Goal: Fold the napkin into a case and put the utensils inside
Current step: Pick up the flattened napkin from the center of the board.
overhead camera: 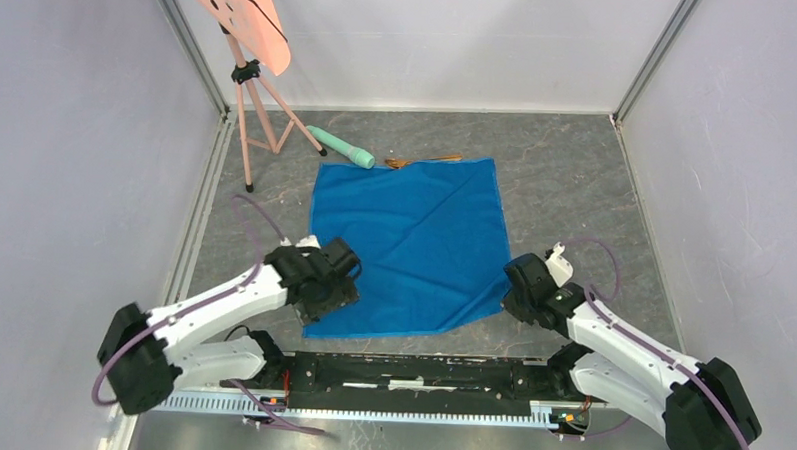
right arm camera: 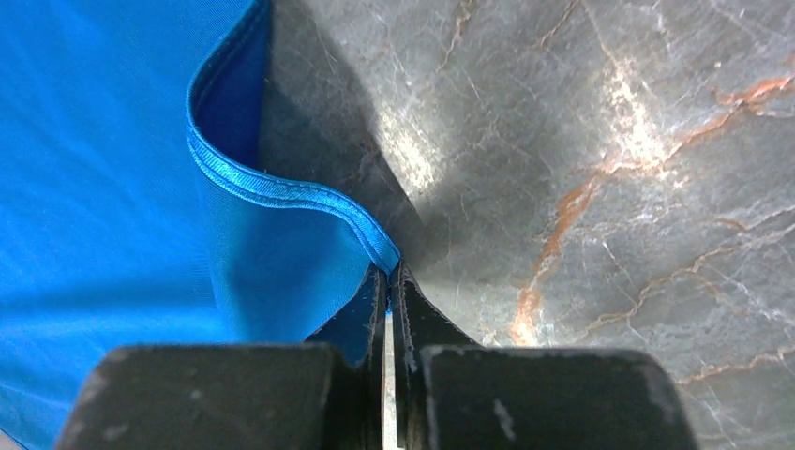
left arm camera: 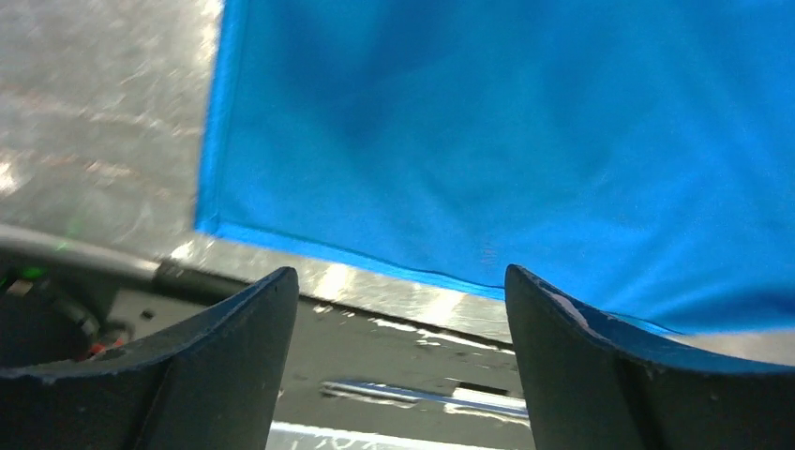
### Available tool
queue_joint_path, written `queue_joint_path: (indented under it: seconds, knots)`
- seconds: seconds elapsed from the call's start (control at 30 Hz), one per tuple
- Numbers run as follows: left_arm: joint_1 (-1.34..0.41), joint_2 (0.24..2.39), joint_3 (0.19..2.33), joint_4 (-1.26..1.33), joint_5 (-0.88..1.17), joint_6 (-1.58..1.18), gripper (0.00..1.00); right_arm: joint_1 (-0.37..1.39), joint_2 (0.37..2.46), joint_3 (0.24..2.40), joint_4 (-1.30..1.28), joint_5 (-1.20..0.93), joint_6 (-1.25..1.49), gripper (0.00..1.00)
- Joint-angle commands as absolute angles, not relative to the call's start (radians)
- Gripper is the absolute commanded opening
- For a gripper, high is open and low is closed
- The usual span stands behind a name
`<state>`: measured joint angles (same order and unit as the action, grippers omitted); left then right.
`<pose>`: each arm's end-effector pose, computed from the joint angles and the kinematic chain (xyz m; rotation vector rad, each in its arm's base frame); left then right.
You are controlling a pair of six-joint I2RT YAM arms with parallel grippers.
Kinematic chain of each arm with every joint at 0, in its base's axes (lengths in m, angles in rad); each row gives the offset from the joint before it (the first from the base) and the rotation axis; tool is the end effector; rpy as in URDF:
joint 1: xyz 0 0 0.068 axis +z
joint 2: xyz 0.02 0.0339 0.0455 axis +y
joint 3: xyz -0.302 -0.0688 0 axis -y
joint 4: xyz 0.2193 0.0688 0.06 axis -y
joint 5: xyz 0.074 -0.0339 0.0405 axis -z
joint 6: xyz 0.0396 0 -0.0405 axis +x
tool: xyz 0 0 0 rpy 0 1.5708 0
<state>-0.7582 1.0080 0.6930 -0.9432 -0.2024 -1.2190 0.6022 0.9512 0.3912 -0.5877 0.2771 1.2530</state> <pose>0.0931 -0.0772 0.2507 -0.6817 2.7105 -0.2118 0.0954 0.0524 0.1915 0.9259 2.4952 0.2347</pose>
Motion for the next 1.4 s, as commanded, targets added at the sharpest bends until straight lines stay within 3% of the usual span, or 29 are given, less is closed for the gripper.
queue_joint_path:
  seconds: [0.0,0.13,0.23,0.37,0.47,0.83,1.13,1.23,1.37]
  knots:
    - [-0.882,1.171,0.784,-1.240,-0.370,-1.609,0.82,0.606,0.909,0.326,-0.543,0.373,1.263,0.00]
    - [-0.885,1.222,0.767,-1.248,-0.371,-1.718,0.77,0.604,0.848,0.312,-0.590,0.412,1.271,0.00]
    - [-0.885,1.209,0.737,-1.268,-0.372,-1.800,0.64,0.604,0.791,0.295,-0.591,0.422,1.270,0.00]
    - [-0.885,1.134,0.665,-1.186,-0.388,-1.845,0.59,0.604,0.751,0.277,-0.582,0.429,1.255,0.00]
    - [-0.885,1.126,0.619,-1.125,-0.376,-1.865,0.47,0.604,0.745,0.273,-0.582,0.438,1.250,0.00]
    - [-0.887,1.151,0.535,-1.039,-0.346,-1.884,0.56,0.604,0.771,0.291,-0.590,0.419,1.258,0.00]
    - [-0.895,1.165,0.468,-0.966,-0.264,-1.952,0.55,0.604,0.806,0.325,-0.605,0.421,1.268,0.00]
    - [-0.894,1.176,0.457,-0.940,-0.268,-1.972,0.50,0.603,0.813,0.332,-0.607,0.424,1.272,0.00]
    - [-0.894,1.153,0.486,-0.964,-0.321,-1.973,0.33,0.604,0.821,0.339,-0.623,0.425,1.279,0.00]
